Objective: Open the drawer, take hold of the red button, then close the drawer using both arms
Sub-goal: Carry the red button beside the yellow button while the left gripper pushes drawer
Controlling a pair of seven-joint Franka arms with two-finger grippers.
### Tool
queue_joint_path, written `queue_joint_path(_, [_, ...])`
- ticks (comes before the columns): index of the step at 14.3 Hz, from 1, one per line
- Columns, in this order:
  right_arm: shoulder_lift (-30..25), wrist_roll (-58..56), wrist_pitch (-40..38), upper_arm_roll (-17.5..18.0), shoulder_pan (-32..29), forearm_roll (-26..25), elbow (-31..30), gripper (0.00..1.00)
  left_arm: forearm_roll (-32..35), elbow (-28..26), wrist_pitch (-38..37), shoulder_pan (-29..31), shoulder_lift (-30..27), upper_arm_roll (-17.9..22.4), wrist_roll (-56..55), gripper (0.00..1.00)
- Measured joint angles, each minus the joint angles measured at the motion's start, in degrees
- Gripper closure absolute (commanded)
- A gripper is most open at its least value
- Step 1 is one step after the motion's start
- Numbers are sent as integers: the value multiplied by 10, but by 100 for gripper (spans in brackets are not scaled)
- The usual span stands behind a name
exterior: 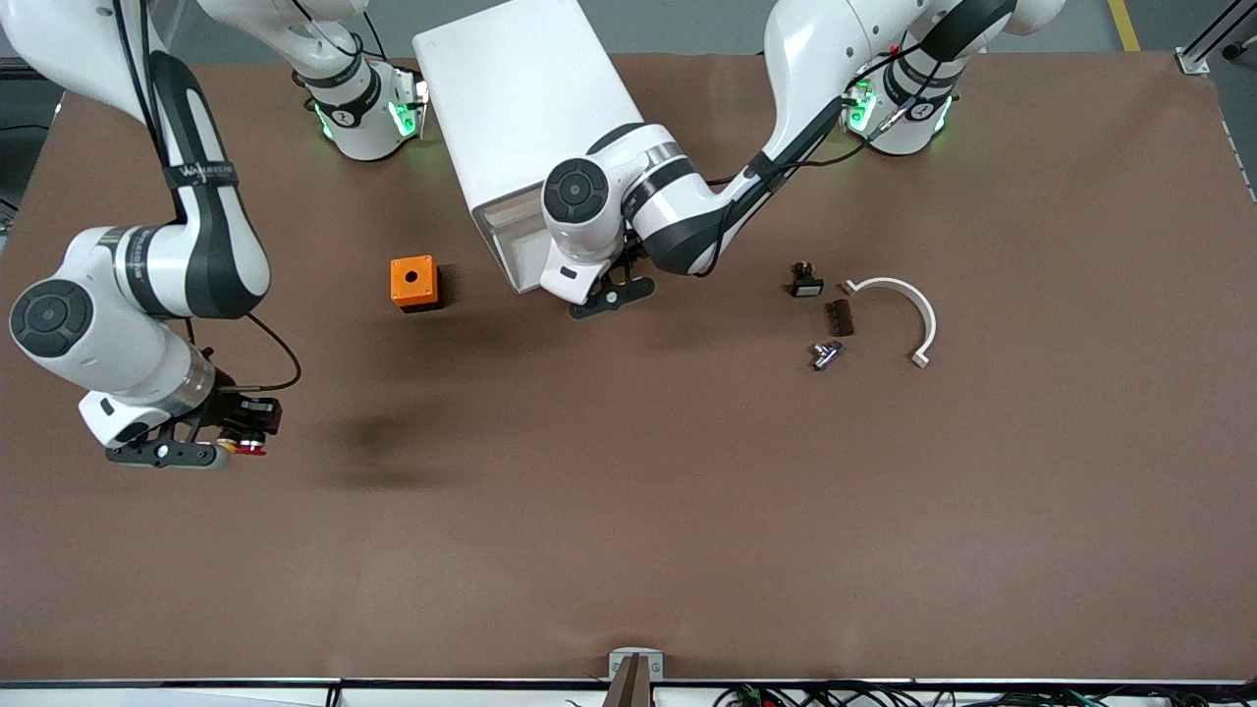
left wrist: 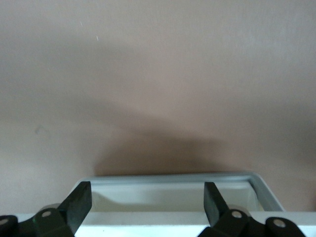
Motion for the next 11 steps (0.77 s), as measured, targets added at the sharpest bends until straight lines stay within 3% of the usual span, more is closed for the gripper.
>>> queue_joint_path(11, [57,-62,243,0,-50,-1,-133,100,-166,-19,20,-5,15,1,-11,0])
